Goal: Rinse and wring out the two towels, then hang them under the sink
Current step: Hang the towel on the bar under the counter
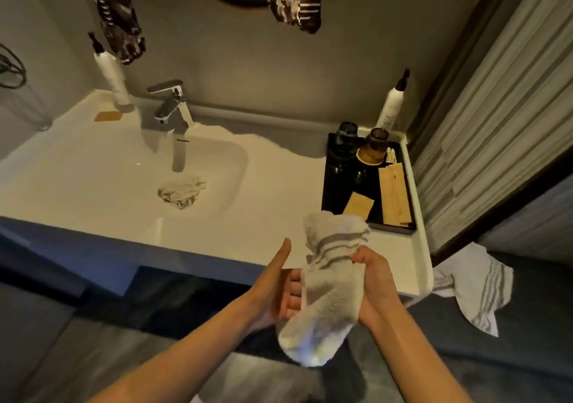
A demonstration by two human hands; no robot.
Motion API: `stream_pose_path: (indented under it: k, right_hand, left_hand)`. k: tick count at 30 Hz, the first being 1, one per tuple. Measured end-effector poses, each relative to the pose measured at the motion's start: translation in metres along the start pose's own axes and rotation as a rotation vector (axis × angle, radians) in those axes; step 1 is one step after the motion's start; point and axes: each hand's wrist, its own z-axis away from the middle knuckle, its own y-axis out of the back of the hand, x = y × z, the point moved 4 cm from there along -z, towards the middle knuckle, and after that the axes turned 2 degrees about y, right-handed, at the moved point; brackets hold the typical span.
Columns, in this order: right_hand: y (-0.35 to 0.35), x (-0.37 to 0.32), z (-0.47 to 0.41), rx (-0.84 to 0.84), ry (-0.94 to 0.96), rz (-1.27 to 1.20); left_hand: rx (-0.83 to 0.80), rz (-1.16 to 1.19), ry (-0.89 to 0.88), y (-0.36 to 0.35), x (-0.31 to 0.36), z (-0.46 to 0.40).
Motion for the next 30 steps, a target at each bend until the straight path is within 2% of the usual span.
stream_pose_path:
  k: [4, 9, 10, 14, 16, 19, 23, 28, 30]
  right_hand:
    - [0.054, 0.022, 0.005, 0.140, -0.092, 0.240]
    - [0.105, 0.056, 0.005, 0.245, -0.113, 0.449]
    - [0.112, 0.062, 0.004, 0.269, -0.125, 0.489]
    - [0.145, 0.090, -0.009, 0.323, -0.095, 0.557]
    - [0.160, 0.104, -0.020, 0.375, -0.047, 0.544]
    - [0.178, 0.130, -0.038, 0.397, 0.016, 0.537]
    - [0.177, 0.139, -0.073, 0.315, 0.054, 0.622]
    - [0.150, 0.105, -0.141, 0.174, 0.195, 0.621]
    - [0.156, 0.092, -0.168, 0.227, 0.171, 0.640]
  left_hand:
    - [0.164, -0.169, -0.010, -0.012, -0.037, -0.001]
    - [0.282, 0.034, -0.019, 0.001, -0.079, -0.014]
    - [0.330, 0.011, -0.017, 0.003, -0.086, -0.015]
    - [0.600, -0.492, -0.034, 0.037, -0.114, -0.025]
    - [0.676, -0.527, -0.113, 0.054, -0.121, -0.031]
    - [0.690, -0.490, -0.231, 0.073, -0.134, -0.039]
    - [0.729, -0.427, -0.329, 0.102, -0.143, -0.061]
    - [0.692, -0.318, -0.558, 0.109, -0.091, -0.093]
    - [0.693, -0.205, -0.552, 0.113, -0.075, -0.111]
